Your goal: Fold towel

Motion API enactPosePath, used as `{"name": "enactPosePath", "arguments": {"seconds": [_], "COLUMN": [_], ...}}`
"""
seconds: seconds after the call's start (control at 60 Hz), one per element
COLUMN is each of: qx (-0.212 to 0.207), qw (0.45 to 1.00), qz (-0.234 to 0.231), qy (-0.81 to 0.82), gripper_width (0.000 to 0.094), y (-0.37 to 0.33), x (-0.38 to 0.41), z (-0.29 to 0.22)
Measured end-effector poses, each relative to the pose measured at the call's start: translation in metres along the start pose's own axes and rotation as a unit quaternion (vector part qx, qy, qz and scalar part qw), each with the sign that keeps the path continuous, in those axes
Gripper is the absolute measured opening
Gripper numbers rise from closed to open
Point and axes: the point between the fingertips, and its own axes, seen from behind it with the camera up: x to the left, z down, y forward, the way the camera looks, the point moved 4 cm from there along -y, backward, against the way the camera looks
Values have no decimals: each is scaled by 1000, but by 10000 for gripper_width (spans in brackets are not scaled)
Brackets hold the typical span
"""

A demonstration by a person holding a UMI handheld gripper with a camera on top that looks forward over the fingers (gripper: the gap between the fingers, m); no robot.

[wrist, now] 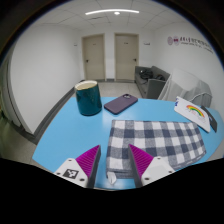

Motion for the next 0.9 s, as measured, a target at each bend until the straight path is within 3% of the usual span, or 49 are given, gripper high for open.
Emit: {"name": "enactPosePath", "arguments": {"seconds": [0.033, 0.15, 0.283, 0.4, 0.583, 0.7, 0.9], "qx": [-1, 25, 14, -6, -31, -59, -109], "qw": [1000, 1000, 1000, 999, 996, 994, 978], "qz": [0, 7, 10, 29, 65, 88, 173], "qy": [-7, 10, -8, -35, -45, -25, 37], "gripper_width": [486, 303, 200, 51, 6, 5, 7], "y": [11, 32, 36, 39, 37, 13, -52], "x": [-2, -11, -14, -17, -18, -27, -128], "z": [-2, 5, 5, 5, 1, -31, -98]}}
